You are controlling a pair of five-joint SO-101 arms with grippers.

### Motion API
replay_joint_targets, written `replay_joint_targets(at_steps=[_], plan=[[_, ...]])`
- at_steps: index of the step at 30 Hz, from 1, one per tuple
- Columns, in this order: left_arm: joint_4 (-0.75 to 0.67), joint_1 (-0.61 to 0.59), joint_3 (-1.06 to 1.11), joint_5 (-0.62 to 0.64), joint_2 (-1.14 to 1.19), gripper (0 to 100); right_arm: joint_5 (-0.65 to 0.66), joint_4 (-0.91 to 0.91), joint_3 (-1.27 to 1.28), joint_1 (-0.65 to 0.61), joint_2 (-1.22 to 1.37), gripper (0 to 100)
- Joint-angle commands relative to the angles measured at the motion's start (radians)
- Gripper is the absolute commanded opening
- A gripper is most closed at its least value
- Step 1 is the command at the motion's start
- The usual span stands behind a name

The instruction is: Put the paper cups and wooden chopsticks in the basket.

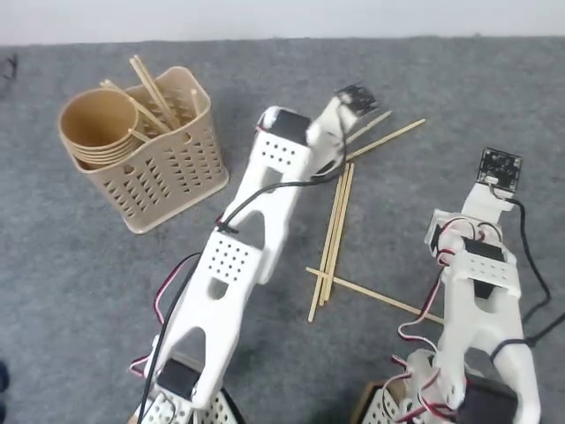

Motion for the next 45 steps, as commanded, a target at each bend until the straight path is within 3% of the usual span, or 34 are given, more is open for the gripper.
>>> replay_joint_targets(at_steps=[1,10,17,26,34,45], plan=[[0.029,0.061,0.024,0.017,-0.189,1,-0.003,-0.028,-0.003,-0.01,-0.035,0.8],[0.028,0.089,0.073,0.14,-0.692,1,-0.003,-0.039,-0.002,-0.01,-0.033,0.8],[0.028,-0.006,0.125,0.238,-1.017,1,-0.003,-0.039,0.0,-0.01,-0.03,0.8],[-0.014,-0.118,0.862,0.321,-1.525,1,-0.003,-0.041,0.0,-0.012,-0.025,0.8],[-0.572,-0.411,1.432,0.344,-1.738,1,-0.003,-0.041,0.0,-0.012,-0.025,0.8],[-1.387,-0.463,1.949,0.486,-1.74,1,-0.003,-0.041,0.0,-0.012,-0.024,0.8]])
